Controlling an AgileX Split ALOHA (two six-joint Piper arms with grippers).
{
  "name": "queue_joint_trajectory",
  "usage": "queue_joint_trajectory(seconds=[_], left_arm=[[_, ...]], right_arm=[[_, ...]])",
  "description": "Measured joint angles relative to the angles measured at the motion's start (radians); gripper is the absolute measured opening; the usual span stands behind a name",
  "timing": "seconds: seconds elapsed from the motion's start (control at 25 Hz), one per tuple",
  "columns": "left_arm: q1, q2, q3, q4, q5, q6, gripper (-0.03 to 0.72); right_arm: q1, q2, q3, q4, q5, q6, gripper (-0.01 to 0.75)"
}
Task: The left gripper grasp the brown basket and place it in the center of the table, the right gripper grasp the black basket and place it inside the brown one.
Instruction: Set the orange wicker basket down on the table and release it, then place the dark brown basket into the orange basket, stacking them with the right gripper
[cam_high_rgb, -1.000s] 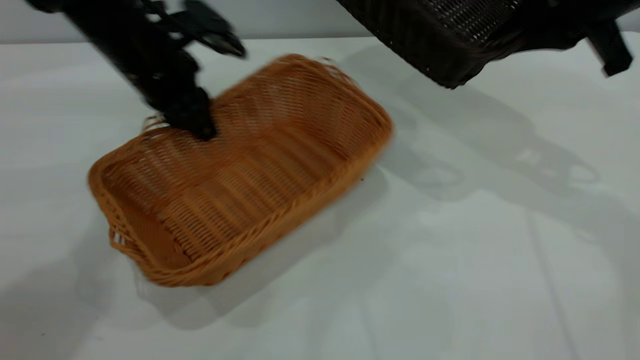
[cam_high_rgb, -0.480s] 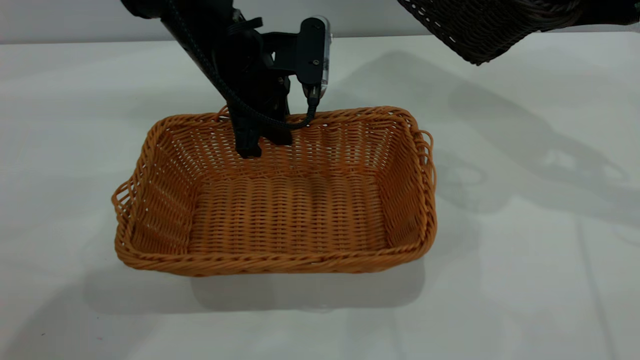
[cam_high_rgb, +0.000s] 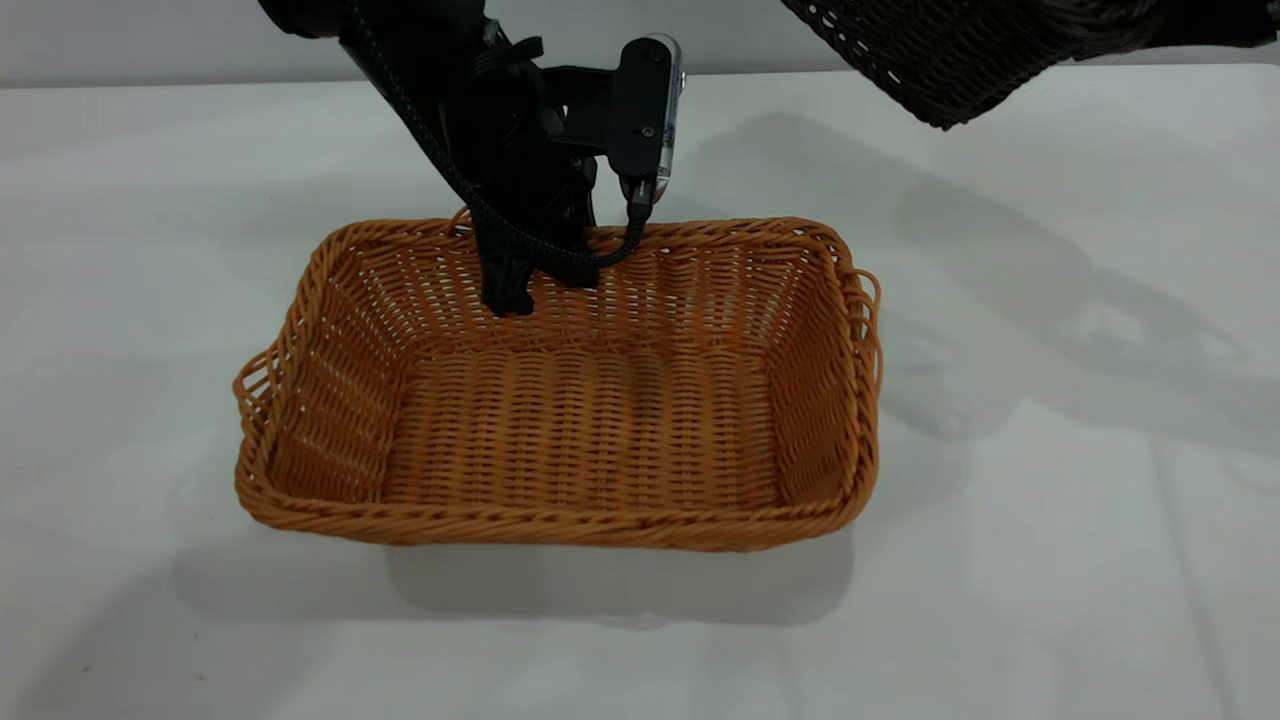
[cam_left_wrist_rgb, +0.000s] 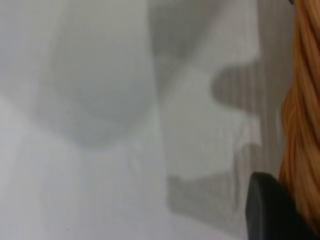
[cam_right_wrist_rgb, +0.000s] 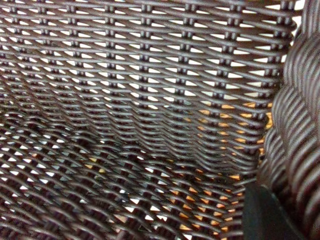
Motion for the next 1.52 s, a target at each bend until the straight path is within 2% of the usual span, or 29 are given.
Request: queue_joint_trajectory(seconds=[0.12,0.32,0.48,0.56,0.76,1.0,1.12,1.32,1.52], left_arm=[[0.000,0.001,0.000,-0.041,-0.014,0.004,0.211],[0.000,0.001,0.000,-0.135,-0.037,0.007,0.400],[0.000,-0.042,0.000,-0.148,0.001,0.007,0.466],[0.000,-0.106,0.000,-0.148,0.056,-0.002,0.470],[0.000,-0.327,0.000,-0.111,0.314,-0.070,0.475],[0.000,-0.612,0.000,-0.057,0.616,-0.096,0.474],[0.000,-0.736,0.000,-0.055,0.686,-0.096,0.474],[0.000,-0.888,0.000,-0.055,0.709,-0.097,0.474],[0.000,-0.967,0.000,-0.055,0.719,-0.104,0.474]], right_arm=[[-0.007,0.000,-0.001,0.051,0.012,-0.002,0.083],[-0.015,0.000,-0.001,0.094,0.021,-0.004,0.083],[-0.036,0.000,-0.001,0.159,0.055,-0.004,0.083],[-0.054,0.000,-0.001,0.196,0.076,-0.004,0.083],[-0.085,0.000,-0.001,0.218,0.086,-0.004,0.085],[-0.064,0.000,-0.002,0.181,0.086,0.002,0.085],[0.006,0.000,-0.008,0.062,0.069,0.040,0.085],[0.248,0.000,-0.011,-0.219,-0.060,0.139,0.085],[0.434,0.015,-0.011,-0.305,-0.187,0.188,0.085]])
